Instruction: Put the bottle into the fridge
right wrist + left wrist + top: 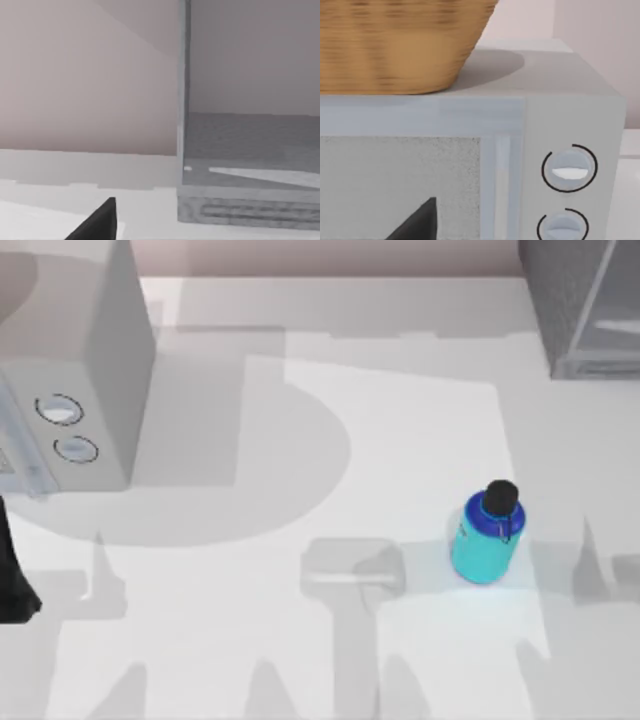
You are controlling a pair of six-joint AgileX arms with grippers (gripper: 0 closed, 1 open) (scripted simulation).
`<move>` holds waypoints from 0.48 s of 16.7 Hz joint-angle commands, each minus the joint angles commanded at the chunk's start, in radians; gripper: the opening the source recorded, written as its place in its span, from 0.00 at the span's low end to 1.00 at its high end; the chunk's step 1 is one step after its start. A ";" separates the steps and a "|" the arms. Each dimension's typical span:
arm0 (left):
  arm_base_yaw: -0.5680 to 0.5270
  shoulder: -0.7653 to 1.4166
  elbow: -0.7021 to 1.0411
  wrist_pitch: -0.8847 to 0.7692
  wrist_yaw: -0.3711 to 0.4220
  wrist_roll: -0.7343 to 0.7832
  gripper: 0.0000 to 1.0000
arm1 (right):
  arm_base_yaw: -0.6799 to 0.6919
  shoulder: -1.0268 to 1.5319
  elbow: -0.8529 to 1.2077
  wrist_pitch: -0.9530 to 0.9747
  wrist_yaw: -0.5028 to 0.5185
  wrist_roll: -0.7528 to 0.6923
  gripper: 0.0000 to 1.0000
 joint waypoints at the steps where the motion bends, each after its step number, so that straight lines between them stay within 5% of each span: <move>1: 0.000 0.000 0.000 0.000 0.000 0.000 1.00 | 0.005 0.064 0.001 0.052 -0.017 -0.003 1.00; 8: 0.000 0.000 0.000 0.000 0.000 0.000 1.00 | 0.046 0.618 0.005 0.504 -0.164 -0.043 1.00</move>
